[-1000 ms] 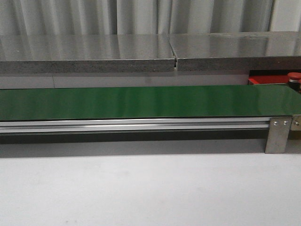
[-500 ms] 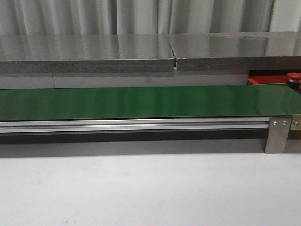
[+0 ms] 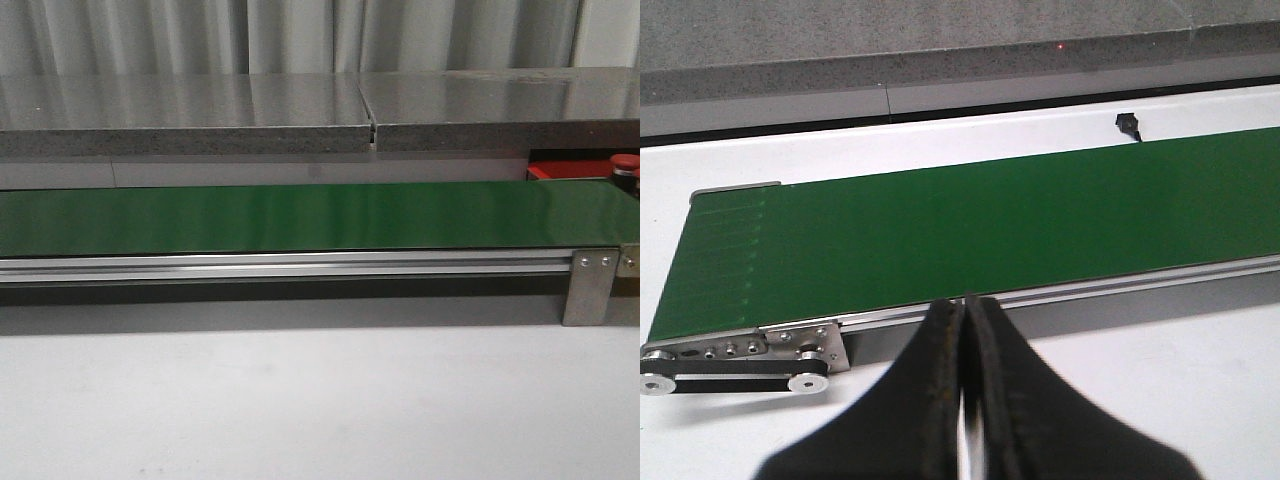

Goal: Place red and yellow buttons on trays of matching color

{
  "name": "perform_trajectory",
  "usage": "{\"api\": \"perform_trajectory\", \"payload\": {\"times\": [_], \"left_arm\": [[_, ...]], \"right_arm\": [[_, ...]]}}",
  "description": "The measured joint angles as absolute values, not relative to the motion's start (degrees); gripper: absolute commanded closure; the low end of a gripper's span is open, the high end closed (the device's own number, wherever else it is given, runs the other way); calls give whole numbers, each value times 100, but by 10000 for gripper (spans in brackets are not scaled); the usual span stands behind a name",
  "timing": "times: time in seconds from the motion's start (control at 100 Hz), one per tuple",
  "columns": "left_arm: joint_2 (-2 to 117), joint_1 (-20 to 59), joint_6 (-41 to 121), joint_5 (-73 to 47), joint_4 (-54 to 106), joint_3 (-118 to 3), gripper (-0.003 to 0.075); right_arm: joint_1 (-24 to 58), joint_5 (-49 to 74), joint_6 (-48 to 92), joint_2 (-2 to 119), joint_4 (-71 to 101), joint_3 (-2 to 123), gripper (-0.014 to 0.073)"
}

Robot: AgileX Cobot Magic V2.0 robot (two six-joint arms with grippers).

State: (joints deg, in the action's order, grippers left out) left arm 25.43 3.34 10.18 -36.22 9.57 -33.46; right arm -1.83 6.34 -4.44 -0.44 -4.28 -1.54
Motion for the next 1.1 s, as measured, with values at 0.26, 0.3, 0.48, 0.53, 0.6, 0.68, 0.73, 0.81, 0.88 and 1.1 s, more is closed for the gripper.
{"api": "perform_trajectory", "payload": {"times": [0.26,0.3,0.48,0.53,0.6,0.68,0.73,0.81,0.88,1.1], "left_arm": [[2543,334,1018,-3622,957,-3346,739],[2543,334,1018,-3622,957,-3346,739],[2543,334,1018,-3622,957,-3346,739],[2543,334,1018,-3622,957,-3346,739],[2543,334,1018,-3622,957,-3346,739],[2543,334,1018,-3622,957,-3346,739],[2543,334,1018,-3622,957,-3346,739],[2543,334,1018,-3622,957,-3346,739],[2543,334,1018,-3622,957,-3346,739],[2508,334,1018,-3622,790,-3308,739]], "right_arm": [[-183,634,-455,-53,-428,-154,660],[-183,634,-466,-53,-428,-154,660],[-183,634,-466,-53,-431,-154,660],[-183,634,-466,-53,-431,-154,660],[-183,634,-466,-53,-431,-154,660],[-183,645,-466,-53,-431,-154,660],[-183,645,-466,-53,-431,-154,660],[-183,645,-466,-53,-431,-154,660],[-183,645,-466,-53,-431,-154,660],[-183,645,-466,-53,-431,-154,660]]}}
